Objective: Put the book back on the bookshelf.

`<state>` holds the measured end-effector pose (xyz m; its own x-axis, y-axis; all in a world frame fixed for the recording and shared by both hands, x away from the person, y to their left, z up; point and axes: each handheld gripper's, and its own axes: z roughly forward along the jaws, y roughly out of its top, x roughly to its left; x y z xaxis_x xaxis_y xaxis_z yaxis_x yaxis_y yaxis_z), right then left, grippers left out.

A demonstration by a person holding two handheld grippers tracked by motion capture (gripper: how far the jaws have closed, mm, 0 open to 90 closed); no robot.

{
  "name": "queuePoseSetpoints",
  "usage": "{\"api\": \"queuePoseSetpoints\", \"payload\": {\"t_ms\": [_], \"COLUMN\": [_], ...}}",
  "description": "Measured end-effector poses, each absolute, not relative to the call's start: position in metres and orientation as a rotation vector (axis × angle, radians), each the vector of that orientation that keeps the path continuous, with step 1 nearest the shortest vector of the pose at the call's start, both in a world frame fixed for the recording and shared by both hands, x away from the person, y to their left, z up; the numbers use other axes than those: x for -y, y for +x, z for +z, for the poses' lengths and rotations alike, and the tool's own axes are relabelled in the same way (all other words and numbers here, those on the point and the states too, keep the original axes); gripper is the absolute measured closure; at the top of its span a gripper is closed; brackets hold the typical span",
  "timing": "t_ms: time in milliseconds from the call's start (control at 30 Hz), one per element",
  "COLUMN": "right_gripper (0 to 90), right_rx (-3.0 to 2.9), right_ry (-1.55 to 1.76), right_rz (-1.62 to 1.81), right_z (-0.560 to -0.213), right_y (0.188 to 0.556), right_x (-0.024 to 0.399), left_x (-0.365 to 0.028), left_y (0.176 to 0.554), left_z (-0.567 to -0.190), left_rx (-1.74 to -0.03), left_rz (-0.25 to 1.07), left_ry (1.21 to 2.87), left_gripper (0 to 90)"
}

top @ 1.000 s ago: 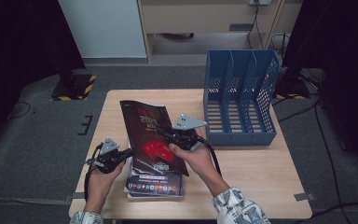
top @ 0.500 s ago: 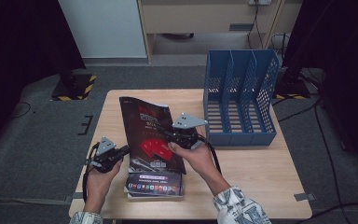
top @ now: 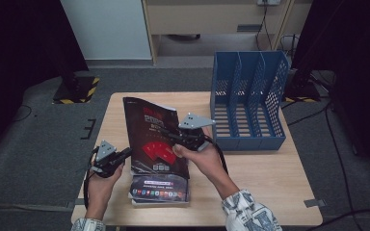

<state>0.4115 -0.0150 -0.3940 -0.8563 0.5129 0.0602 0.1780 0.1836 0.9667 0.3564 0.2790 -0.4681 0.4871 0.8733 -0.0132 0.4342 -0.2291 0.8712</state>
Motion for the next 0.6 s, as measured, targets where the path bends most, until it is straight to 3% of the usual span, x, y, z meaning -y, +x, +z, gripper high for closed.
{"api": "queuePoseSetpoints", "payload": {"t_ms": [600], "right_gripper": [73.6], "right_rx": [-2.177], "right_ry": [0.647], "right_rz": [1.774], "right_z": [-0.370], "right_y": [0.415], "right_x": [0.008], "left_x": [-0.277], "left_y": [0.355], "left_z": [-0.466], "left_rx": [-1.081], "left_rz": [0.644], "left_ry": [1.839], "left_gripper": [88.3]}}
